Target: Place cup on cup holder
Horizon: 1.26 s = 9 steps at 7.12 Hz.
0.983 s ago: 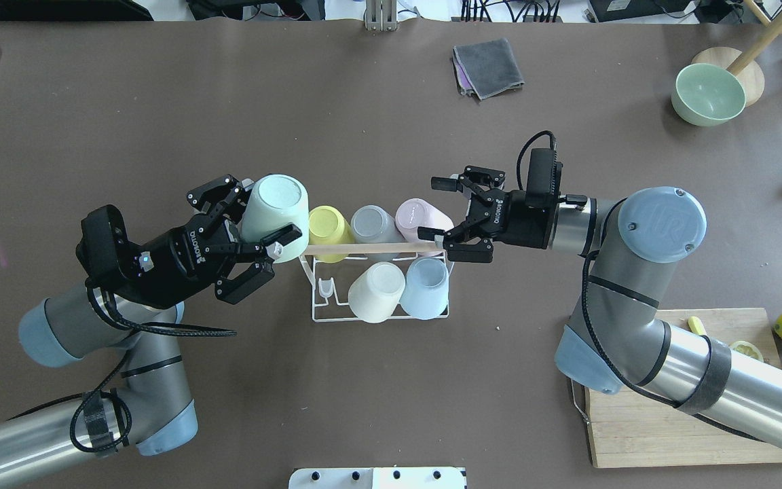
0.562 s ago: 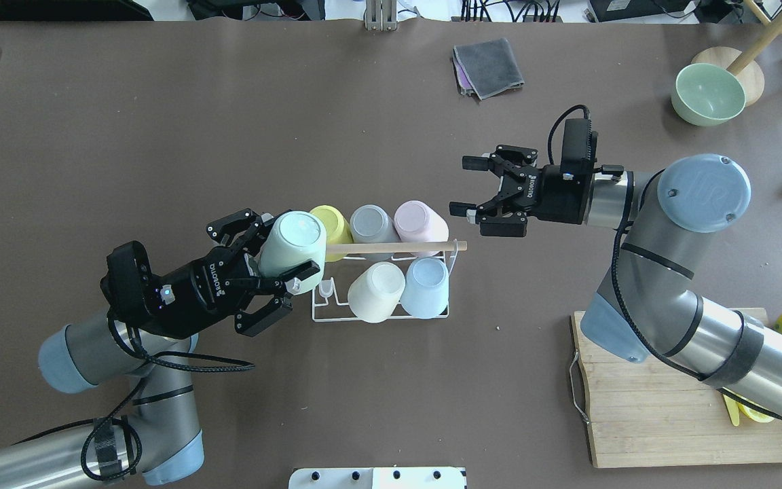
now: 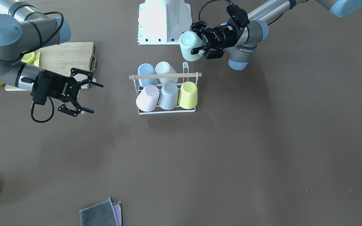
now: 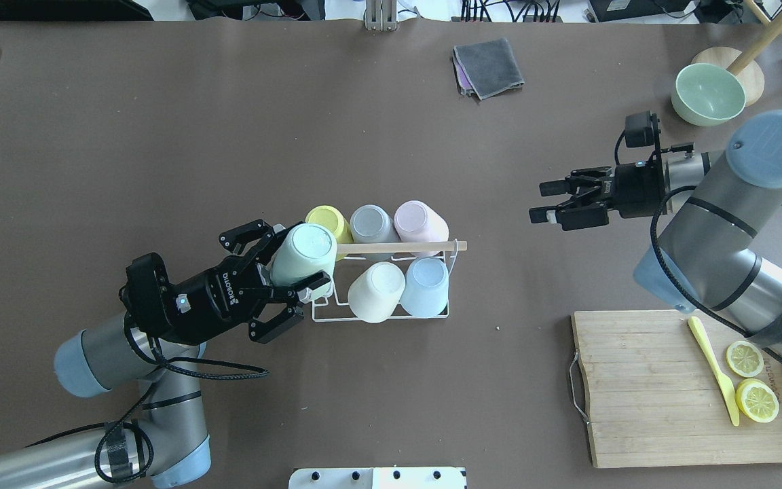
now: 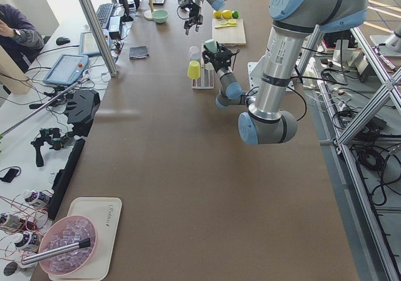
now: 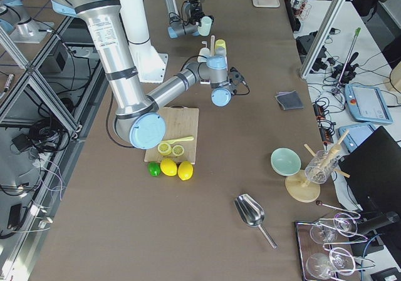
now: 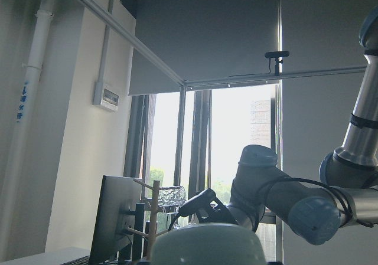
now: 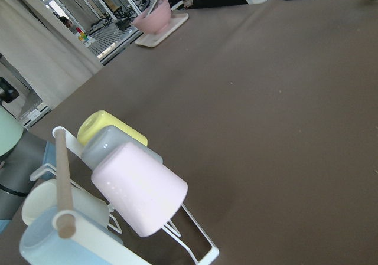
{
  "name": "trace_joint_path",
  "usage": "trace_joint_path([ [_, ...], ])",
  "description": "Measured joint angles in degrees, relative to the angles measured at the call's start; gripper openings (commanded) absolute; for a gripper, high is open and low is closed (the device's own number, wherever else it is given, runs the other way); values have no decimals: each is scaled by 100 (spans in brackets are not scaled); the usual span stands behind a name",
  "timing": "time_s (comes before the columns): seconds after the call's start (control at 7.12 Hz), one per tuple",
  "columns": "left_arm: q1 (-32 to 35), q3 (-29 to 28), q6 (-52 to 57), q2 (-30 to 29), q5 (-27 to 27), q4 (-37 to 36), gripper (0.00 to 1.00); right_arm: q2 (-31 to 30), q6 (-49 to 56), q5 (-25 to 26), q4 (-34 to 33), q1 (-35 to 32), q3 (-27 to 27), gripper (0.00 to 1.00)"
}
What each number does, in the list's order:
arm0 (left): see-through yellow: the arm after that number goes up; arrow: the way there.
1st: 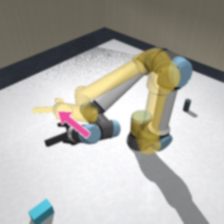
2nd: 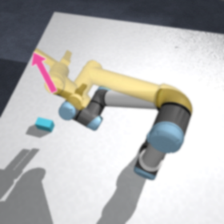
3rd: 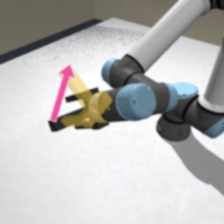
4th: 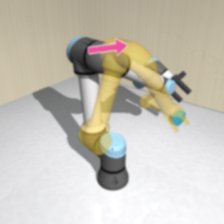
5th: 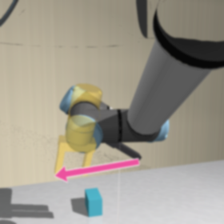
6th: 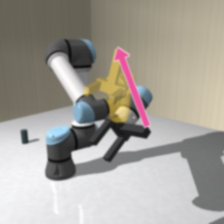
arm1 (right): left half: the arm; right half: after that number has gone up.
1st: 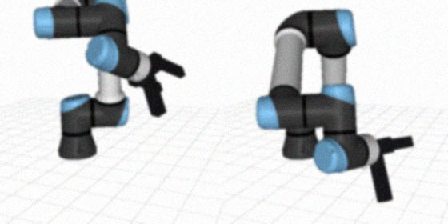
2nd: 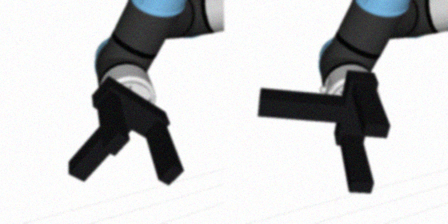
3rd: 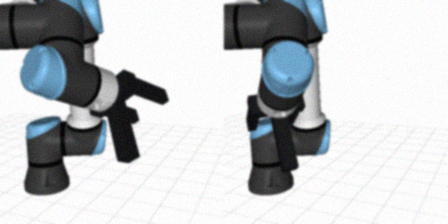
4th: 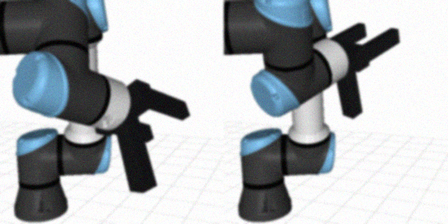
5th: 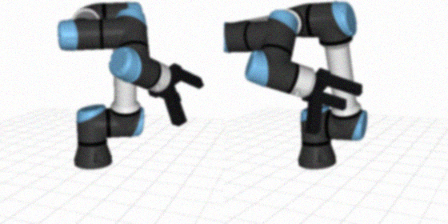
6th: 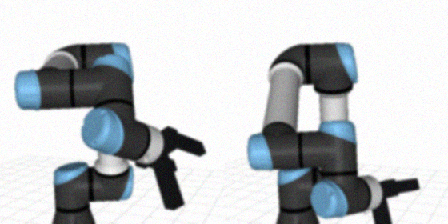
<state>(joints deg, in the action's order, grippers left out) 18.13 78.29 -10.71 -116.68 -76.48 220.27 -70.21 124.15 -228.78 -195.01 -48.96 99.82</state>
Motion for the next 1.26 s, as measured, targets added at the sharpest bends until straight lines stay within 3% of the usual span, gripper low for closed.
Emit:
trace_joint_path([
  [0.56,-40,-370,76,-122,1,131,32,-17,-18,1258,-1478,-777,-986,100],
  [0.98,-86,-393,77,-135,-5,116,36,-1,440,1363,-2865,-1017,-1089,100],
  [1.26,-89,-389,85,-164,40,110,36,56,855,984,-2907,-908,-1080,100],
])
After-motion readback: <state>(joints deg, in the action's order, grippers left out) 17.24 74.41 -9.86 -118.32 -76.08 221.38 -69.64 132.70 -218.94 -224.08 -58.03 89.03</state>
